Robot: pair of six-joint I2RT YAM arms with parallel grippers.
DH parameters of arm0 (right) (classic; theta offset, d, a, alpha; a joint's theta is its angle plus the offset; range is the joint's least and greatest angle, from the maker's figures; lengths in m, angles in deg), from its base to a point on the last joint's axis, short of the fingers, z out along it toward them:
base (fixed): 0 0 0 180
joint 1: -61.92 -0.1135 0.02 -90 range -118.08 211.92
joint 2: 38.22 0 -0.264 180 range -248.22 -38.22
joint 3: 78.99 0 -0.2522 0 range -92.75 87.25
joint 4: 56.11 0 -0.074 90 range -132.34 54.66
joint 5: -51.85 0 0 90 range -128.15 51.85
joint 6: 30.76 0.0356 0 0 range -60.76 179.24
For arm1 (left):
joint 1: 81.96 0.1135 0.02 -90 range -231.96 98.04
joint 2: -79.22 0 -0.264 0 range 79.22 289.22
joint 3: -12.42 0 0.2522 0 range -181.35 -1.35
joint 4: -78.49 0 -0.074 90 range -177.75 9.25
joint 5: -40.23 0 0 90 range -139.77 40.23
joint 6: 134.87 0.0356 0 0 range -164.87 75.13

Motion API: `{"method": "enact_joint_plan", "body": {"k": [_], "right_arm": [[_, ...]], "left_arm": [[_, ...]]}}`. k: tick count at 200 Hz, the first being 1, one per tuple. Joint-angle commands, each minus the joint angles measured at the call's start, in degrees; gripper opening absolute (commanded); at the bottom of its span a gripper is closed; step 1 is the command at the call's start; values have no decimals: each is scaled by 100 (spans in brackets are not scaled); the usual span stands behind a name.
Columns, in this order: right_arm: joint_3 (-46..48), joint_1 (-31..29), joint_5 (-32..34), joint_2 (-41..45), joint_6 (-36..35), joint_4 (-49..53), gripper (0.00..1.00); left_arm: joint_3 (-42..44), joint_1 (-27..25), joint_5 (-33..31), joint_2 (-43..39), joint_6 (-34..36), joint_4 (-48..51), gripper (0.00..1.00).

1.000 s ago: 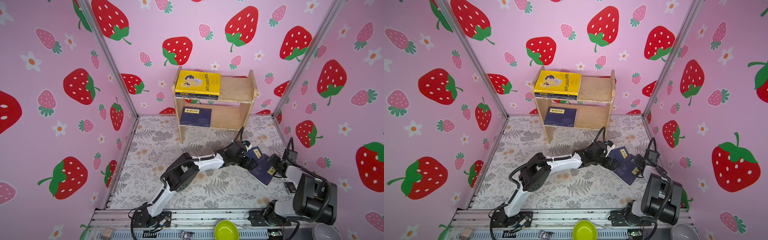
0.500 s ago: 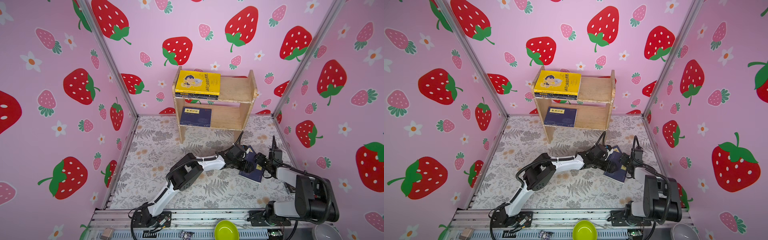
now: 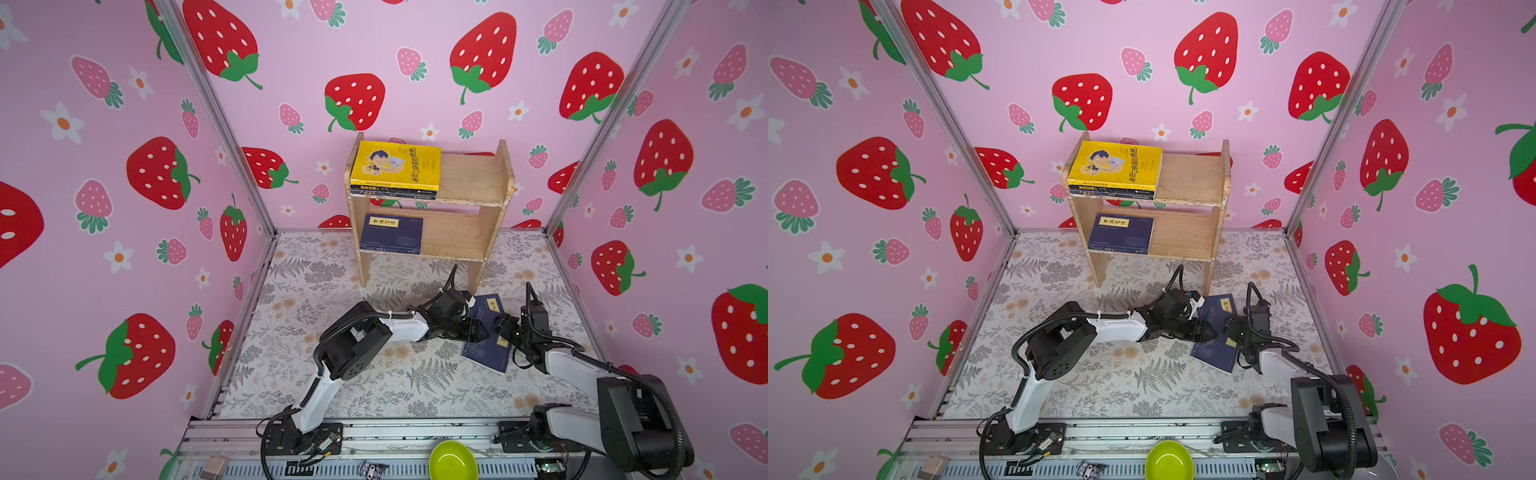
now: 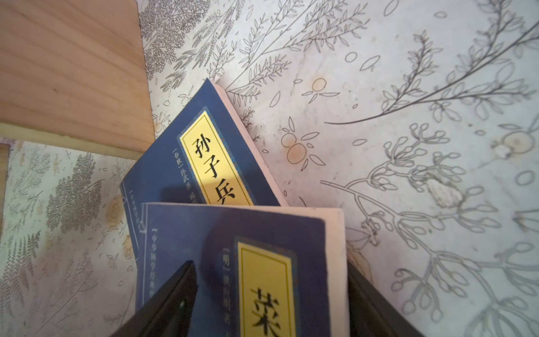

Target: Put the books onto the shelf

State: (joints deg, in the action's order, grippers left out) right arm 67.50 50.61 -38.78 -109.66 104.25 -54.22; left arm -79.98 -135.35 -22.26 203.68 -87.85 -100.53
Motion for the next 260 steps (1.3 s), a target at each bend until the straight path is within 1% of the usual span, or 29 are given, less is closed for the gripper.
{"method": "enact_joint_plan", "body": {"k": [1, 30, 52, 75, 86, 101, 121, 131, 157, 170, 197, 199, 203, 223, 235, 260], "right_arm": [[128, -154, -272, -210, 334, 272, 77], [132, -202, -377, -328, 403, 68, 78], [114, -233, -383, -408, 428, 50, 77], [134, -272, -360, -350, 461, 62, 78], [137, -268, -330, -268, 471, 75, 78], [114, -273, -283, -160, 434, 153, 78], [75, -267, -221, -77, 396, 261, 78], [59, -271, -218, -44, 394, 282, 78], [42, -268, -239, -11, 386, 315, 78], [-5, -271, -228, 46, 363, 384, 79], [-193, -267, -218, 295, 327, 564, 83], [-226, -264, -219, 319, 320, 584, 83], [-268, -265, -234, 368, 293, 610, 83], [-548, -263, -285, 707, 177, 776, 85], [-765, -262, -162, 943, 170, 1018, 88], [-1274, -227, -92, 1481, 83, 1413, 92]], "left_arm": [[61, -14, 679, -302, -394, -841, 67], [120, 33, 903, -399, -628, -1224, 62], [127, 108, 1074, -290, -1006, -1619, 57], [164, 171, 1028, -169, -1330, -1873, 49], [173, 193, 924, -151, -1352, -1758, 45], [128, 196, 731, -151, -1316, -1371, 35], [10, 192, 523, -112, -1225, -807, 34], [-42, 204, 488, -69, -1226, -621, 30], [-64, 206, 467, 24, -1342, -463, 20], [-52, 206, 378, 25, -1329, -296, 13], [138, 221, 55, -158, -1160, -57, 7], [149, 218, 40, -176, -1149, -41, 3], [190, 223, 15, -220, -1120, -35, 0], [415, 249, 17, -473, -1085, -127, 0], [565, 275, 74, -682, -1039, -213, 0], [967, 374, 294, -1358, -868, -249, 0]]}}
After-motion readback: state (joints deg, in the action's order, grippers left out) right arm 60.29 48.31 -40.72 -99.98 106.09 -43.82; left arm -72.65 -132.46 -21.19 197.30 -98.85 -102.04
